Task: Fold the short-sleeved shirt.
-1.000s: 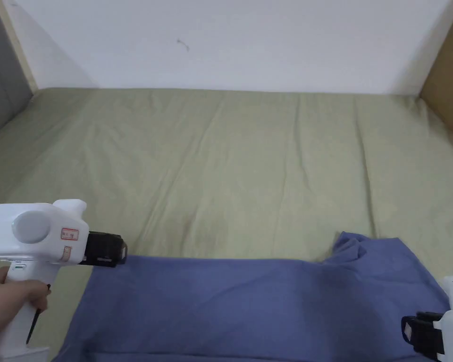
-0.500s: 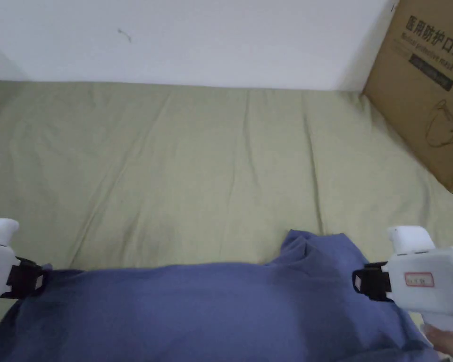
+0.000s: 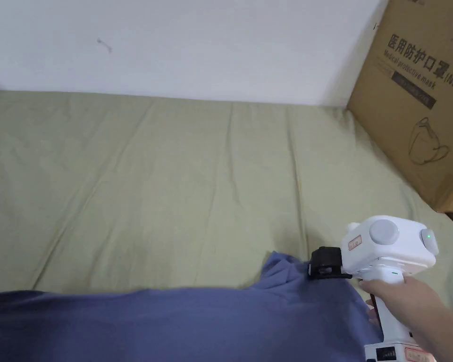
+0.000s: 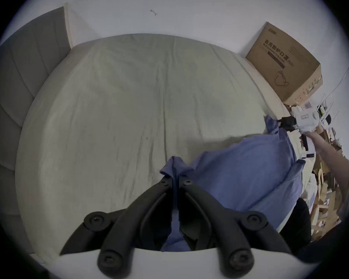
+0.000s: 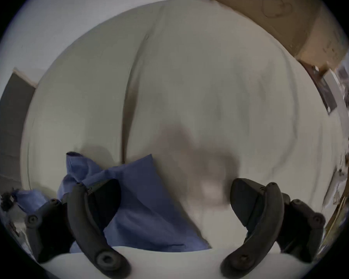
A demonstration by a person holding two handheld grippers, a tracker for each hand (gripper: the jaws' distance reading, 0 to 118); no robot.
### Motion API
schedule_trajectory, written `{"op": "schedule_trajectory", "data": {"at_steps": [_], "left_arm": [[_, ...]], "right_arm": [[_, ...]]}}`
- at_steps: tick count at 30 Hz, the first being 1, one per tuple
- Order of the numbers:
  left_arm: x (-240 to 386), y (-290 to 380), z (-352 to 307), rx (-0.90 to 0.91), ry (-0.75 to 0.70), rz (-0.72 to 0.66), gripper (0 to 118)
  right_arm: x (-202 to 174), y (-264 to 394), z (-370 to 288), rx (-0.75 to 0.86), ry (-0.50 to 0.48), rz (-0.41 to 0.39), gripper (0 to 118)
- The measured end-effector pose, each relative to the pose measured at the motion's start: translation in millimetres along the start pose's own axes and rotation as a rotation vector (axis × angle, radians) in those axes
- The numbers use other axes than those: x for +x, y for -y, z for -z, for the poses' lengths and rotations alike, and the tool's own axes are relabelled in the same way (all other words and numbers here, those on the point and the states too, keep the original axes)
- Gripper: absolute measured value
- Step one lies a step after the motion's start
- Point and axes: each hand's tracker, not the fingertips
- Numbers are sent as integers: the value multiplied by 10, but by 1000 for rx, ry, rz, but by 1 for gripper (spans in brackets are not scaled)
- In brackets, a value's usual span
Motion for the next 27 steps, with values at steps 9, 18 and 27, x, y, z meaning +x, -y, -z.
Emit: {"op": "schedule_trajectory", "data": {"at_steps": [9, 18, 27], "left_arm": [[-63, 10, -31, 22, -16, -62, 4], [-87, 292, -569, 66, 22, -114, 4], [-26, 1111, -1129, 61, 145, -195, 4]], "right_arm": [[-342, 163, -543, 106, -94, -176, 3], [316, 805, -1594, 241, -194, -40, 3], [696, 2172, -2258, 250, -288, 39, 3]]}}
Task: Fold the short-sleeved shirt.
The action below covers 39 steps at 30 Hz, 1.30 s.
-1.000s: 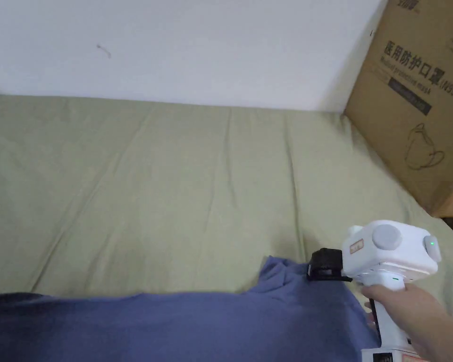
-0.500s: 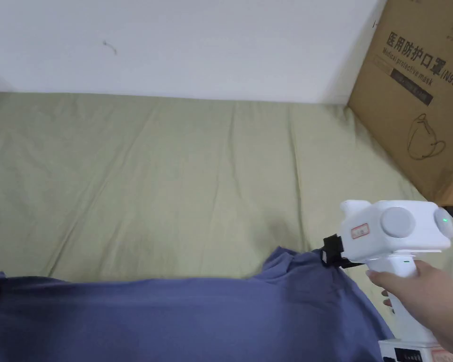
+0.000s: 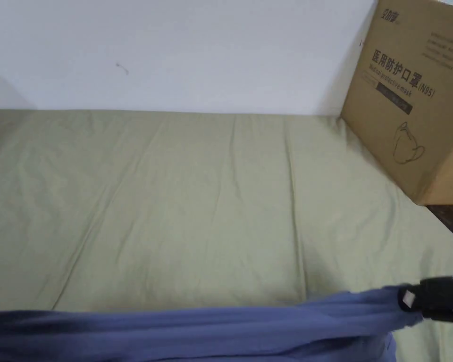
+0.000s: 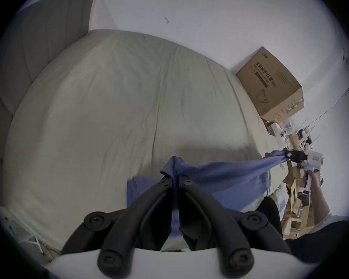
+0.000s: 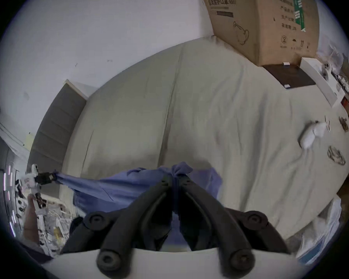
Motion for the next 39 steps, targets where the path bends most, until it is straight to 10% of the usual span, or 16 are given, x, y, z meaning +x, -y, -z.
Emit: {"op": "schedule_trajectory", "data": {"at_steps": [12, 15, 16, 27, 29, 31, 39], "left_arm": [[-239, 1004, 441, -142, -105, -63, 17], [-191, 1015, 448, -125, -162, -72, 111], [-143, 1012, 401, -95, -164, -74, 117], [1045, 622, 167, 230, -312, 141, 109], [1188, 634, 221, 249, -294, 165, 76], [1314, 640, 305, 241, -298, 175, 1], [1426, 786, 530, 225, -321, 154, 1]], "right_arm": [[241, 963, 643, -193, 157, 14, 14], [175, 917, 636, -162, 284, -77, 95], [104, 903, 589, -123, 317, -105, 112], [-1228, 718, 400, 128, 242, -102, 110], [-1415, 729, 516, 104, 265, -156, 76], [-1582, 747, 609, 111, 260, -181, 5], [-2045, 827, 800, 153, 387, -300, 4]]}}
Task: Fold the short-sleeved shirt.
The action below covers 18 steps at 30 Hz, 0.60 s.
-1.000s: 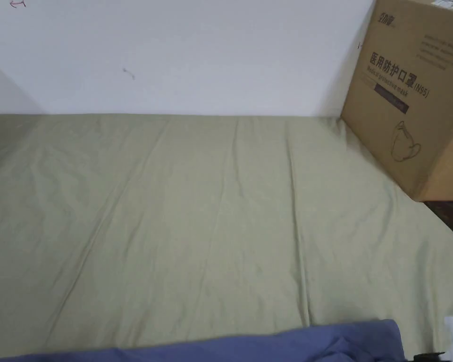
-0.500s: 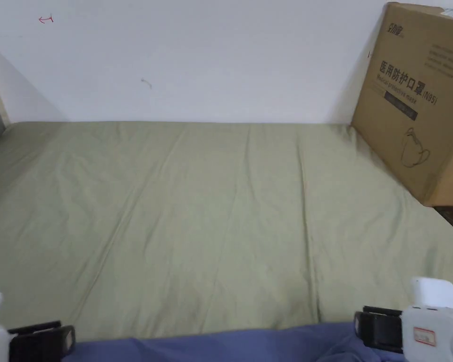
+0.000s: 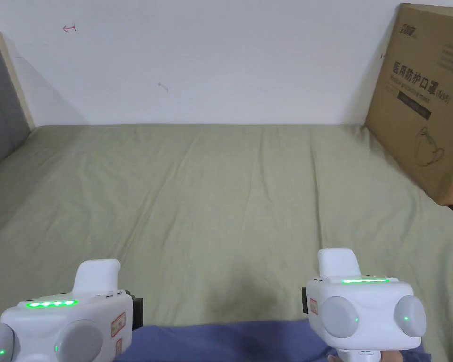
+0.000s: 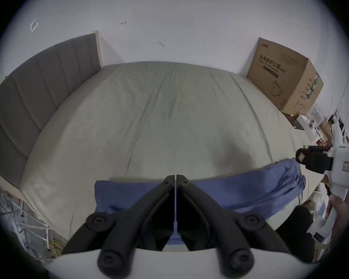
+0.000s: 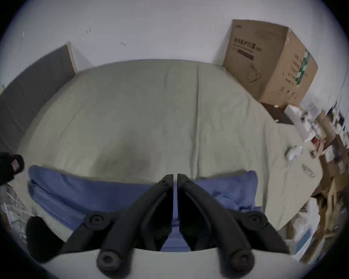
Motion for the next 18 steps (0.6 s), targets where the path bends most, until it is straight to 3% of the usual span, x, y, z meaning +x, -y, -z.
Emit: {"op": "schedule_trajectory", "data": {"at_steps": [2, 5, 10, 11, 16, 18], "left_arm": [[-151, 19, -19, 0, 71, -84, 1], [-772, 15, -6, 10, 315, -373, 1], [-1891, 214, 240, -93, 818, -614, 2], [-2061, 270, 268, -126, 849, -632, 2], [-2619, 522, 420, -200, 703, -611, 2], [-2782, 643, 548, -209, 676, -644, 9]], "right_arm": [[-66, -9, 22, -6, 5, -5, 4], [-118, 2, 47, -37, -41, 36, 4], [-258, 64, 81, -52, -84, -7, 4], [-271, 79, 77, -55, -103, -11, 4], [-285, 100, 86, -89, -119, -23, 4], [-271, 95, 96, -92, -106, -19, 4]]}}
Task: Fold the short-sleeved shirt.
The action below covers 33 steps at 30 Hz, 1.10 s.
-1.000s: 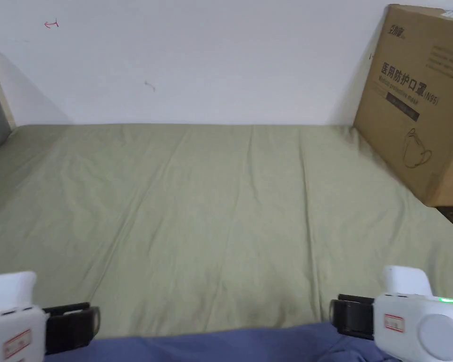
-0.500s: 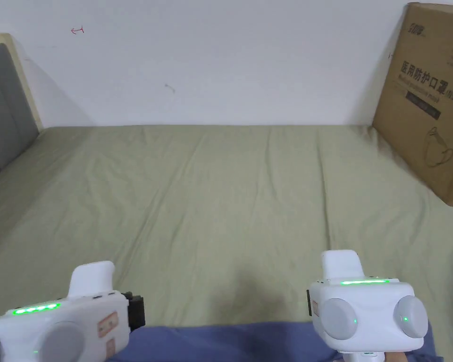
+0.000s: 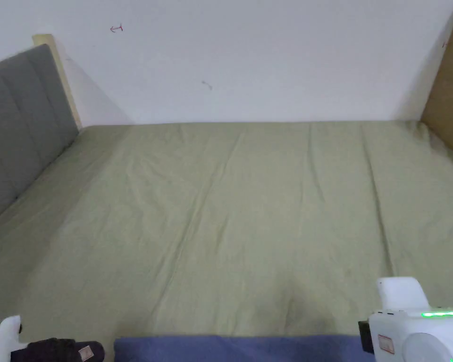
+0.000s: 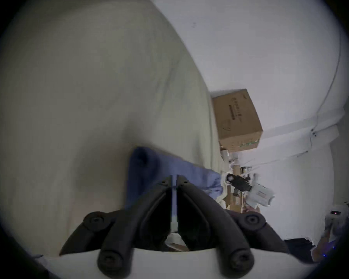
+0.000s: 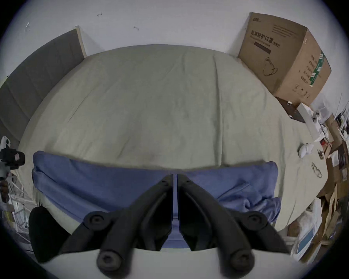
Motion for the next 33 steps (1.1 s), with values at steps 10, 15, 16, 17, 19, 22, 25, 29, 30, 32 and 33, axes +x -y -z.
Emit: {"op": "schedule_trajectory", "data": {"at_steps": [10, 15, 16, 17, 19, 22, 25, 29, 30, 32, 33], "left_arm": [[-385, 6, 596, -68, 205, -76, 118], [-256, 56, 951, -174, 258, 77, 118], [-292, 20, 941, -168, 270, 51, 118], [-302, 19, 966, -164, 279, 18, 118], [-316, 5, 954, -136, 271, -21, 104], [-422, 33, 1067, -189, -42, -72, 10], [-245, 32, 975, -152, 44, -15, 10], [131, 73, 782, -123, -156, 137, 10], [237, 94, 721, -108, -221, 188, 10], [355, 101, 664, -85, -414, 263, 10], [480, 165, 670, -77, -559, 339, 10]], "right_arm": [[-3, -4, 167, -41, 9, 60, 4], [10, 19, 231, -70, -13, 60, 4], [14, 24, 238, -73, -17, 61, 4], [13, 29, 250, -77, -21, 61, 4], [19, 39, 266, -86, -30, 57, 4], [37, 46, 291, -98, -49, 55, 4], [69, 52, 293, -105, -63, 56, 4], [143, 44, 256, -105, -79, 63, 4], [165, 41, 246, -101, -79, 66, 4], [211, 39, 232, -91, -80, 72, 4], [231, 33, 235, -86, -81, 76, 4]]}}
